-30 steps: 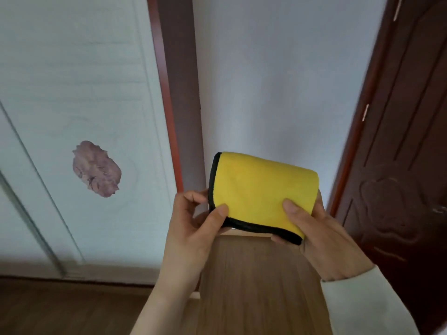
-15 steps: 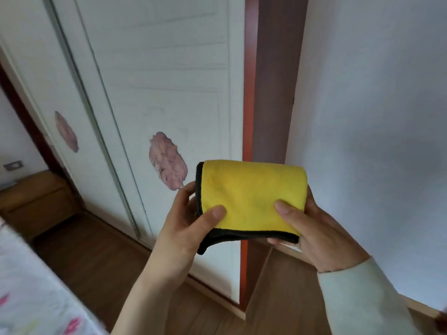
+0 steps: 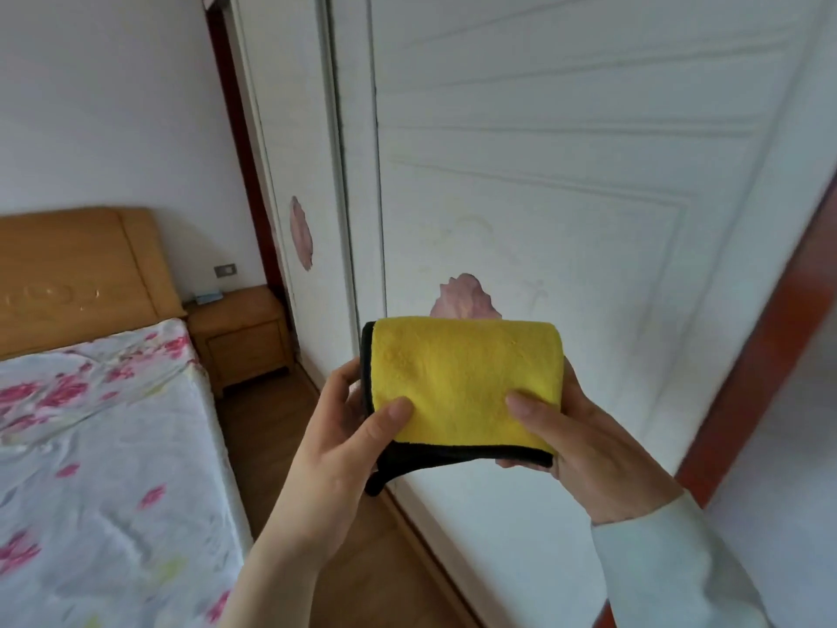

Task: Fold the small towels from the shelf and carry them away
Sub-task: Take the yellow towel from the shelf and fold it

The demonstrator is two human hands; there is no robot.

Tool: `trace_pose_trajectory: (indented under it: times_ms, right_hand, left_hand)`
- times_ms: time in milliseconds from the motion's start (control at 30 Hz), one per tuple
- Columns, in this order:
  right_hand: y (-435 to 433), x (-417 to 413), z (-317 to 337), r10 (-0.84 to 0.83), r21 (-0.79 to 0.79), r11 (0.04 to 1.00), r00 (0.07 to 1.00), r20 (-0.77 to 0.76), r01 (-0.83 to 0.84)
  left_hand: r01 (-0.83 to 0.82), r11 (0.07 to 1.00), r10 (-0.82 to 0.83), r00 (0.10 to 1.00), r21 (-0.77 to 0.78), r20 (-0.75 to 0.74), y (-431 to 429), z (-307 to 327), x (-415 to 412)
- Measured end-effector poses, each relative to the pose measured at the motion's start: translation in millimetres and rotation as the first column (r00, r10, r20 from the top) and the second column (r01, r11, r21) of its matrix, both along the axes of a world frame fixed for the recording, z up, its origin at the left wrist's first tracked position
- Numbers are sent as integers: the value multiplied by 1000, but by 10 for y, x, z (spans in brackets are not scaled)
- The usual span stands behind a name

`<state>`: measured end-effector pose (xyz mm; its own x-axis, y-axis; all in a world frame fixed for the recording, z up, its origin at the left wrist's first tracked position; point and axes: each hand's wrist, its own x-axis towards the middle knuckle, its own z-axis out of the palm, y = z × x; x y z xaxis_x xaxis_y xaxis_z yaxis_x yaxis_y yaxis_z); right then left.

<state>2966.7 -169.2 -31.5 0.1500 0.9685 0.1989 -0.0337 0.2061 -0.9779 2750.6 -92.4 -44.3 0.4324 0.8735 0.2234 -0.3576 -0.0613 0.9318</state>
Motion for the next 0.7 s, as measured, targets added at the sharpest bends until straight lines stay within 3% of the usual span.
trace_pose_trajectory:
  times_ms: [200, 700]
  right_hand:
    - [1411, -232, 102, 57, 83, 995, 998, 14, -58]
    - [4727, -815, -153, 437, -64, 894, 896, -84, -442]
  left_hand:
    - [-74, 997, 75, 996, 15, -57, 1188, -20, -265]
    - [-427, 902, 424, 904, -57, -58, 3680, -185, -955]
